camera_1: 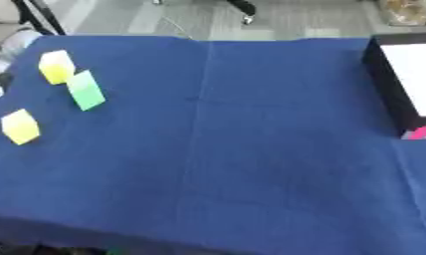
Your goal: Pick up the objects with one hand, pass them to the other hand, and then place them into the box on the other side of the table.
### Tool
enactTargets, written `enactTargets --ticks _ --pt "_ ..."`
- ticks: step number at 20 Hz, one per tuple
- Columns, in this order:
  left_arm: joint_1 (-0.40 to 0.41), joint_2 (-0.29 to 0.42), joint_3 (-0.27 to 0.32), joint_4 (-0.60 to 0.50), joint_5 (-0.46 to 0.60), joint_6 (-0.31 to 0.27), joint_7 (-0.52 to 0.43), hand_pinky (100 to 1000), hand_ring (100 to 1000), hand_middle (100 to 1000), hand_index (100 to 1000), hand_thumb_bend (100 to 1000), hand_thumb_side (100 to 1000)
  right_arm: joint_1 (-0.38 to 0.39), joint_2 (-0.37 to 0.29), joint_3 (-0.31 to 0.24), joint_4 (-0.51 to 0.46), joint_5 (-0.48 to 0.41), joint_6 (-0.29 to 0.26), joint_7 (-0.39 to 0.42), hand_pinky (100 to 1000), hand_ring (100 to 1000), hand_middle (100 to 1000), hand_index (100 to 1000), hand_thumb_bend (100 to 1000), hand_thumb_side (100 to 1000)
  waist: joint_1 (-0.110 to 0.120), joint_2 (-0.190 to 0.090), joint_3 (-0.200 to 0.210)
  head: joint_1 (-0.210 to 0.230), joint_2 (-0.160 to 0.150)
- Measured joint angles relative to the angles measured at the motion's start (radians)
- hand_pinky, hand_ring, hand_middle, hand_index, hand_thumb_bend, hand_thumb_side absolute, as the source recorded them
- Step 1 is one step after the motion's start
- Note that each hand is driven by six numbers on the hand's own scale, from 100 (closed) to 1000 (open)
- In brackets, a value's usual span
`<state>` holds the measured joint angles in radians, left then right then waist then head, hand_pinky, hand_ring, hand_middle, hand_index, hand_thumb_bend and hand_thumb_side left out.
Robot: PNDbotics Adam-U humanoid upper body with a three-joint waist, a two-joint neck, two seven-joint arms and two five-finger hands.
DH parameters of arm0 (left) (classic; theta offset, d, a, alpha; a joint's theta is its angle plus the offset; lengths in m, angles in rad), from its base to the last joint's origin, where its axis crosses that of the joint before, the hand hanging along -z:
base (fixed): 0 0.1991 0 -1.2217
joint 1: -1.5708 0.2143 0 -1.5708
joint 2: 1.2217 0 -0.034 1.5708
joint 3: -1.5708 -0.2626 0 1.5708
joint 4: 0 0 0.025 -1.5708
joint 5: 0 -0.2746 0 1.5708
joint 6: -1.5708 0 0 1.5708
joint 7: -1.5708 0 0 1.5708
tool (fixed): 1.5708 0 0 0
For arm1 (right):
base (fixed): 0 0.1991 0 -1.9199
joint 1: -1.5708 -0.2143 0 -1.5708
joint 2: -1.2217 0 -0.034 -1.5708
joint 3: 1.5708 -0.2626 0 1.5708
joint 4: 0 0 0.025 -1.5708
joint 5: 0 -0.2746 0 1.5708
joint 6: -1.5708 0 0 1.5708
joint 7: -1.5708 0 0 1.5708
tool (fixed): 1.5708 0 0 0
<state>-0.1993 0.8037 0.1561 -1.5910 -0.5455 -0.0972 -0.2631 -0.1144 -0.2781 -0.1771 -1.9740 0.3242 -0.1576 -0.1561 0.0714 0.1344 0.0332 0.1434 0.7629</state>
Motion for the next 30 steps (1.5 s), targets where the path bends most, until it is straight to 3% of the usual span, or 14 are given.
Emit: enactTargets --ticks 7,13,21,30 --pt "-0.094 0.04 -0.055 0.271 -0.089 -0.034 -0.076 769 679 673 806 364 481 0.0 -0.002 0.005 0.0 0.0 -0.002 0.005 857 820 785 1000 100 520 0.0 0.0 -0.008 0.021 0.0" --pt "-0.145 0.039 -0.075 0.434 -0.147 -0.051 -0.125 764 675 664 800 375 535 0.0 -0.002 0.005 0.0 0.0 -0.002 0.006 857 820 785 1000 100 519 0.0 0.0 -0.008 0.023 0.0" --pt "-0.183 0.011 -0.087 0.551 -0.184 -0.061 -0.165 764 682 678 809 396 576 0.0 -0.002 0.005 0.0 0.0 -0.003 0.007 857 820 785 1000 100 519 -0.001 0.0 -0.009 0.023 0.0" --pt "-0.215 -0.024 -0.087 0.641 -0.216 -0.022 -0.113 766 689 686 827 402 572 0.0 -0.002 0.005 0.0 0.0 -0.005 0.01 857 820 786 1000 100 518 -0.005 0.0 -0.012 0.024 0.0"
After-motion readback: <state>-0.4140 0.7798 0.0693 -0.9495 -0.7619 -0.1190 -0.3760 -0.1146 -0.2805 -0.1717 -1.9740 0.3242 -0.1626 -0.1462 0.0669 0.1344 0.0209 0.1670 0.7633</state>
